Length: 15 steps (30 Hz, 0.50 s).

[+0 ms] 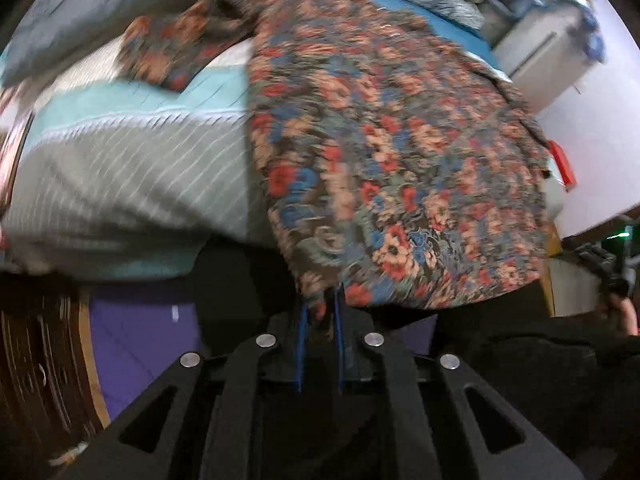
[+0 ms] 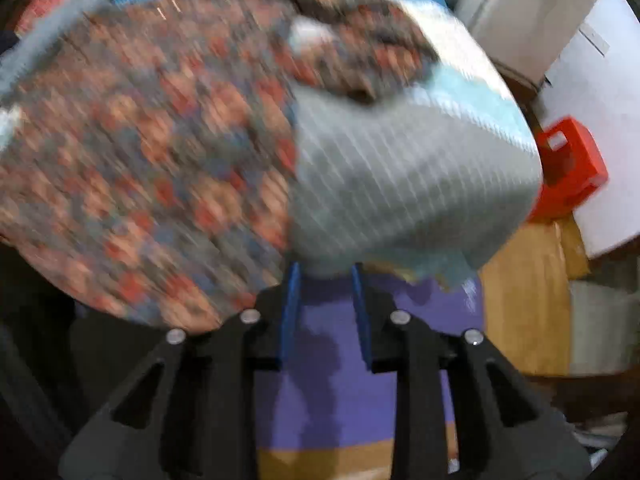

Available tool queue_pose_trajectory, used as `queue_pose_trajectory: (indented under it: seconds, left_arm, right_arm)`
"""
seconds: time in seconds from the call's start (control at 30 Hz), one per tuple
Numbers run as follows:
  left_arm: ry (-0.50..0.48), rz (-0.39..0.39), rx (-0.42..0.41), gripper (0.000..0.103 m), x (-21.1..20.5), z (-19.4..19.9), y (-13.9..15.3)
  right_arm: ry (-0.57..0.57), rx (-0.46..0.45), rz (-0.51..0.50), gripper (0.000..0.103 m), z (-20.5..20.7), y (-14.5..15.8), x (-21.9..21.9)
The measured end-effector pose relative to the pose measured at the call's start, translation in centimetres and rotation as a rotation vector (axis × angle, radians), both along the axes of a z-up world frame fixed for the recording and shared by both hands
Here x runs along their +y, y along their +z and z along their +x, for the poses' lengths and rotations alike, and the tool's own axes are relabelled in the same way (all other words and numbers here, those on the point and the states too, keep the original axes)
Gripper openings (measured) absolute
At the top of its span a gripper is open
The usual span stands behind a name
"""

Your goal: Fold large clothes

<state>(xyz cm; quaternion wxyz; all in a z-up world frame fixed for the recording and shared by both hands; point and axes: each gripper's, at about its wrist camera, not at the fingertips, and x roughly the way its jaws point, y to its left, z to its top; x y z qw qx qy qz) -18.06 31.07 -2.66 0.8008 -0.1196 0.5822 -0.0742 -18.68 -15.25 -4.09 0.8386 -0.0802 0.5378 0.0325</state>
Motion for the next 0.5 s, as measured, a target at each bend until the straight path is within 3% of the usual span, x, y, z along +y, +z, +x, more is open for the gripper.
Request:
queue_pose_trajectory:
  seconds: [0.1,0.2,0.27,0.33,0.5]
  left_arm:
    - [0.076,-0.03,-0.062,0.007,3.3,-0.6,1.5]
    - [0.176,-0.019,-0.138,0.004,6.6,-0.7,3.2]
    - [0.272,-0.004,-0.163,0.001,9.3,-0.3,3.9]
    - [0.359,-0.016,-0.192,0.0,11.8,1.0,4.5]
    - [0.504,-0.008,-0.258,0.0,17.1,6.6,3.9]
  right_arm:
    - [0.111,-0.093,0.055,0.025,1.7,3.5,3.9]
    - [0.282,-0.124,0.129,0.026,5.0,5.5,10.5]
    - [0.39,-0.125,0.173,0.049,7.1,6.2,15.9]
    - [0.5,-0.125,0.208,0.06,8.6,6.5,21.6]
    - [0.668,-0.079,0.221,0.061,11.5,4.6,31.9]
